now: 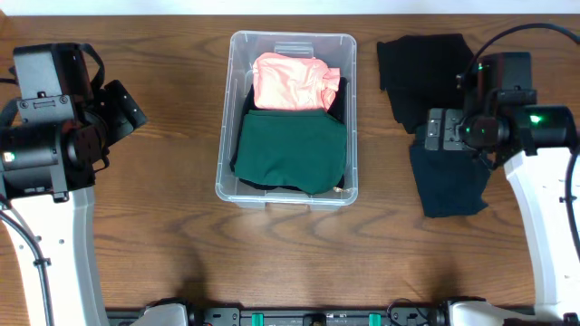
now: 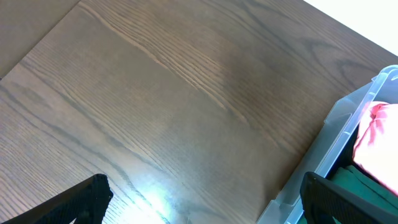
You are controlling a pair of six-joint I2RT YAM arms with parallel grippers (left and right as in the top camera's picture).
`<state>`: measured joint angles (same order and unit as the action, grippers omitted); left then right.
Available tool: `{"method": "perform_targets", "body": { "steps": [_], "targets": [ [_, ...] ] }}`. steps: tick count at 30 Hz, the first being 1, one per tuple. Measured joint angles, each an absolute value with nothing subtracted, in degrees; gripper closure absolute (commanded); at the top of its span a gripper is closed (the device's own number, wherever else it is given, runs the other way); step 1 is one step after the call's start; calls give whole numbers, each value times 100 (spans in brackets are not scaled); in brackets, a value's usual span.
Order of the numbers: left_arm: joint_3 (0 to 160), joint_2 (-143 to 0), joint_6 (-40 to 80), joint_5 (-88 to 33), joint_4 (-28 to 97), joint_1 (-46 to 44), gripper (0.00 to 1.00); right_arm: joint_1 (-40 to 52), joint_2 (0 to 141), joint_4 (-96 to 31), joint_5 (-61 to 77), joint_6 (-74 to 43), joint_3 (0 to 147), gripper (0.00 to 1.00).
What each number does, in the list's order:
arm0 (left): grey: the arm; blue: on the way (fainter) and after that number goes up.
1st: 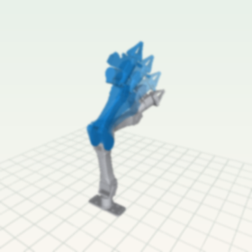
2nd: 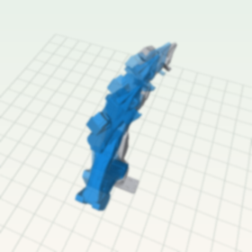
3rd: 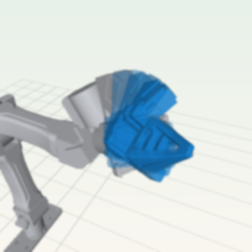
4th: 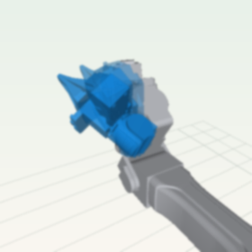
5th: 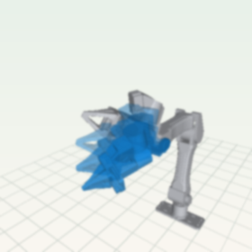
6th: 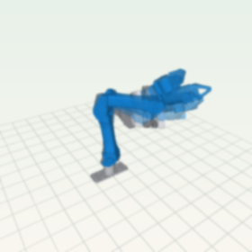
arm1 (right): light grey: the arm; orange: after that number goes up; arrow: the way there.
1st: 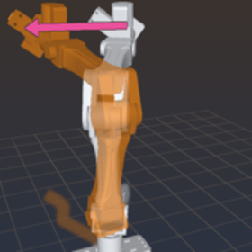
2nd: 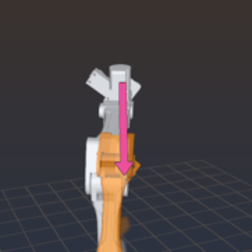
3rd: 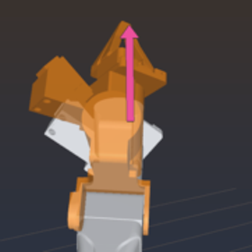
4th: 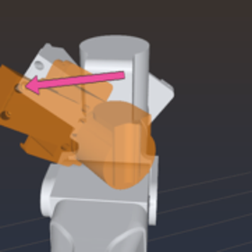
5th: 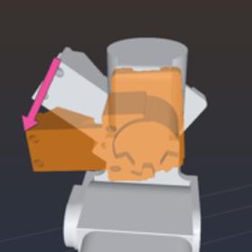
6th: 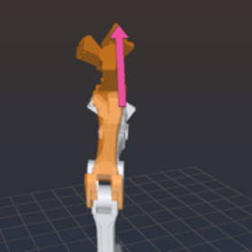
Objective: Pack container
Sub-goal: 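Move the right gripper down to the dark teal garment on the table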
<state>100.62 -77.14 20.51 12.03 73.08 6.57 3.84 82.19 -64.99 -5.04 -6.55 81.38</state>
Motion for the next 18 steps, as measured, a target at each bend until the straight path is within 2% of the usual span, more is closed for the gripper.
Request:
{"method": "perform_targets", "body": {
  "steps": [9,18],
  "targets": [
    [10062,-7714,2051,1203,7308,657,2,1286,8847,-6740,-1612,-1072,8132,1],
    [10064,-7714,2051,1203,7308,657,2,1457,9778,-6639,-2040,-1260,8005,1]
  ]
}}
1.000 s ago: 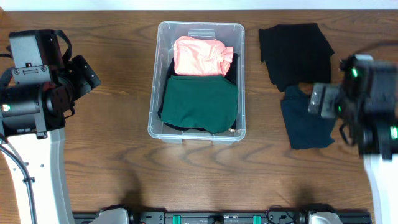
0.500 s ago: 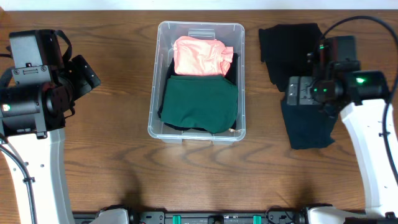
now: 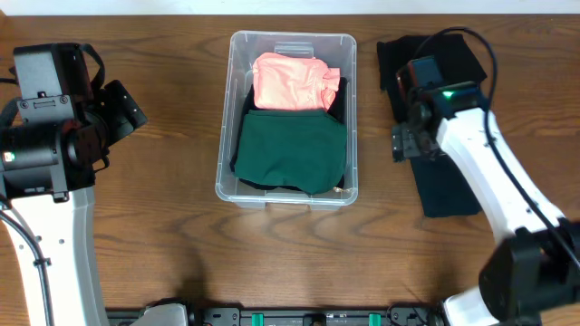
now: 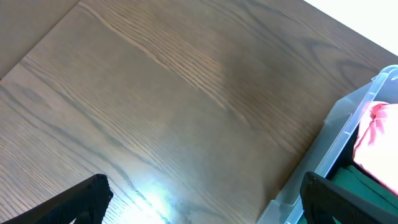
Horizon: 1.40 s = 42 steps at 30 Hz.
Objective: Pack container
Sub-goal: 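Move the right gripper down to the dark teal garment on the table, then grasp the dark teal garment with the right gripper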
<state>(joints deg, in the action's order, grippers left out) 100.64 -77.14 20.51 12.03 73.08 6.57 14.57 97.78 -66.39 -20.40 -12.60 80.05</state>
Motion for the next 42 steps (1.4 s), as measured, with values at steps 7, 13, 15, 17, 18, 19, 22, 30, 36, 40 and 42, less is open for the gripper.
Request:
{"method": "perform_targets", "body": {
  "steps": [7,13,15,17,18,19,22,30,36,40,42],
  "targets": [
    [10062,-7714,2051,1203,7308,657,2,1669,10420,-6598,-2152,-1350,7682,1],
    [10062,-7714,2051,1203,7308,657,2,1669,10589,-6112,-2187,-1452,7030,1],
    [10062,-7714,2051,1203,7308,655,2,1669,10589,-5804,-2196,-1466,6796,1],
    [10062,-7714,2051,1203,7308,655,2,1669,10589,-5498,-2215,-1468,6523,1],
    [10062,-7714,2051,1205,7308,655,2,1669,10589,-5400,-2226,-1468,6412,1],
    [10064,-7714,2051,1203,7308,655,2,1669,10589,-5295,-2248,-1468,6276,1],
    [10062,-7714,2051,1203,7308,655,2,1669,10497,-5107,-2329,-1466,6128,1],
    [10062,-7714,2051,1203,7308,657,2,1636,10353,-4307,-3162,-1452,5791,1],
    [10062,-7714,2051,1203,7308,655,2,1398,10355,-3621,-3640,-1096,5649,1],
    [10062,-7714,2051,1203,7308,655,2,1179,10366,-3398,-3693,-843,5634,1],
    [10062,-7714,2051,1203,7308,657,2,1072,10366,-3367,-3693,-784,5629,2]
  ]
}}
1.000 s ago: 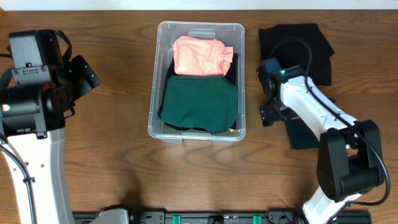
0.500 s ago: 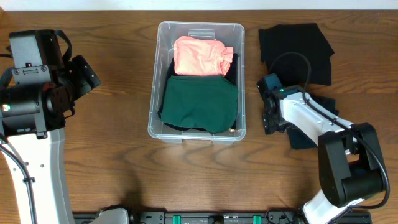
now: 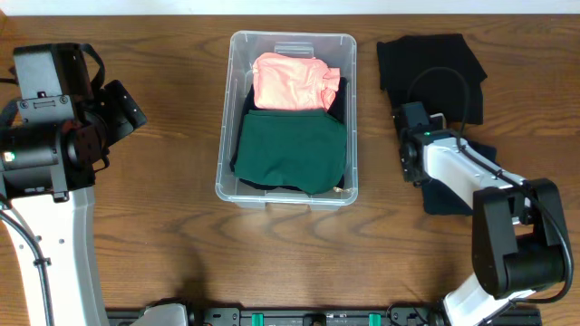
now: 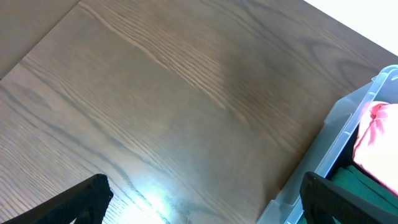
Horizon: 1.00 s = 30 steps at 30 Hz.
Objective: Pack container
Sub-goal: 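Grasp the dark teal garment with the right gripper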
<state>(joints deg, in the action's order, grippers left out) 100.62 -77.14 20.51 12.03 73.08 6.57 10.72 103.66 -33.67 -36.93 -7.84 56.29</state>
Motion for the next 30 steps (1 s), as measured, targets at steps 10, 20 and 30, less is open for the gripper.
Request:
{"method": "perform_targets", "body": {
  "steps": [10,20,30],
  "targets": [
    [10062,-7714,2051,1203,7308,657,2,864,10366,-3406,-3599,-733,5610,5],
    [10062,-7714,2051,1203,7308,655,2,1396,10363,-3760,-3924,-541,5564,1],
    [10062,-7714,2051,1203,7308,657,2,2134,10368,-4362,-4268,-945,5450,1]
  ]
}}
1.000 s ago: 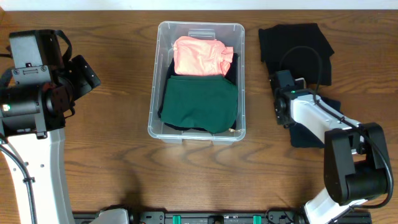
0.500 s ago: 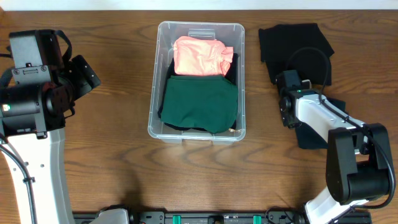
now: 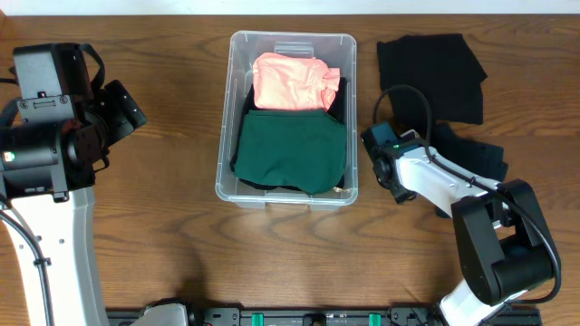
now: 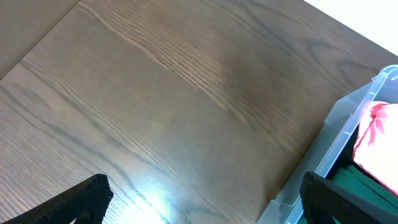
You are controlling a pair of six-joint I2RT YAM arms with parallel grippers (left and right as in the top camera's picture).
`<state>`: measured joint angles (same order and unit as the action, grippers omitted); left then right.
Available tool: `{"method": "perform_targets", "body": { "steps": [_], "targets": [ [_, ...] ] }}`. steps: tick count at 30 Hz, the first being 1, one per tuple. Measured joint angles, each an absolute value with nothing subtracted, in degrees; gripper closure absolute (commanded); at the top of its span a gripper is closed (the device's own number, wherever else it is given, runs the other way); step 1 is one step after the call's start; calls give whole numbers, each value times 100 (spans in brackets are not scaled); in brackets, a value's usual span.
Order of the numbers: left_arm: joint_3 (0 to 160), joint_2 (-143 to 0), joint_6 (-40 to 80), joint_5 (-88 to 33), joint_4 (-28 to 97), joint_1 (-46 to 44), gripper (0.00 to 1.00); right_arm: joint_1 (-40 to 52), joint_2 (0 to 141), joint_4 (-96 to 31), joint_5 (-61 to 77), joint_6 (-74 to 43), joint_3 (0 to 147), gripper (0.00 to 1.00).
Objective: Pack container
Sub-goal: 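Grasp the dark teal garment with the right gripper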
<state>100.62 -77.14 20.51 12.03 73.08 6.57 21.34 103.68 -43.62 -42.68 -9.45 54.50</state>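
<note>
The clear plastic container stands mid-table and holds a pink garment at its far end and a dark green one on top of black cloth. To its right lie a black garment and a dark navy garment. My right gripper is low beside the container's right wall, at the navy garment's left edge, with its fingers hidden under the wrist. At the far left, my left gripper hangs open over bare wood with nothing in it; the overhead view shows that left gripper well clear of the container.
The container's corner shows at the right of the left wrist view. The right arm lies across the table over the navy garment. A black cable loops above the right wrist.
My right gripper has moved left, from the navy garment's left edge to close by the container's right wall. The garment's lower part no longer shows below the arm. The left arm is unchanged.
My right gripper was high over the two dark garments. It then stood at the navy garment's left side, then low on that edge with the arm laid flat. Now it is next to the container. The left arm stayed still throughout.
</note>
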Motion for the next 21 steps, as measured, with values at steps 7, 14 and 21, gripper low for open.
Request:
{"method": "perform_targets", "body": {
  "steps": [7,14,21],
  "targets": [
    [10062,-7714,2051,1203,7308,655,2,2003,10381,-4303,-4574,-1632,5293,1],
    [10062,-7714,2051,1203,7308,657,2,1935,10742,-4303,-5310,-1903,5306,1],
    [10062,-7714,2051,1203,7308,655,2,1772,11072,-4298,-5975,-1959,5312,1]
  ]
}}
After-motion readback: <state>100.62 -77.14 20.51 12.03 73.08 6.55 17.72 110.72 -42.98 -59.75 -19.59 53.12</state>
